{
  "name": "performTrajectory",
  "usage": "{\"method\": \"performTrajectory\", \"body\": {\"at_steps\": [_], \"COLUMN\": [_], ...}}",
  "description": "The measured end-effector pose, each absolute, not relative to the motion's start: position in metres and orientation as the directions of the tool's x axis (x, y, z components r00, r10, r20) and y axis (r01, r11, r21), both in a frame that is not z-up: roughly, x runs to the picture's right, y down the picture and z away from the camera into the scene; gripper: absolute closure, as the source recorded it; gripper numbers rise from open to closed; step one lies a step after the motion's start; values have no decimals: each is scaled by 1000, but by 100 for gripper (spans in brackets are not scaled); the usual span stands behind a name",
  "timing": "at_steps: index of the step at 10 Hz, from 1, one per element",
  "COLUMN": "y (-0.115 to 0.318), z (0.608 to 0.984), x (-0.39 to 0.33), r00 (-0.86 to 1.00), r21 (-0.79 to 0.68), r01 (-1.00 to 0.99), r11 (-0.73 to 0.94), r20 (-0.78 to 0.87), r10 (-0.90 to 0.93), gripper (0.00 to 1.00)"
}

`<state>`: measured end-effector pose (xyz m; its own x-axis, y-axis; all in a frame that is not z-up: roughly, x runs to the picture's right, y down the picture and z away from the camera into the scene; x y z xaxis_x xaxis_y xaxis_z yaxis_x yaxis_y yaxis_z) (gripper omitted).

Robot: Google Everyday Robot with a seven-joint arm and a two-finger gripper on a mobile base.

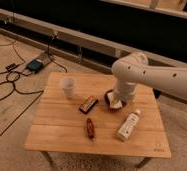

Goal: Move the arm in a circular motion

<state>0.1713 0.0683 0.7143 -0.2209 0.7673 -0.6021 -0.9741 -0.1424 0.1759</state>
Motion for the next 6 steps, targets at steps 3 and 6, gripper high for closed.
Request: {"method": "performTrajectory", "body": {"at_steps": [3, 6], "y": [30, -2], "z": [754, 799], "x": [175, 149], "r00": [-281, -317], "r21": [245, 285], "r01": [-956, -943], "r11": [-162, -170], "r20": [-606, -620], "r10": [744, 718], "gripper": [35, 35]}}
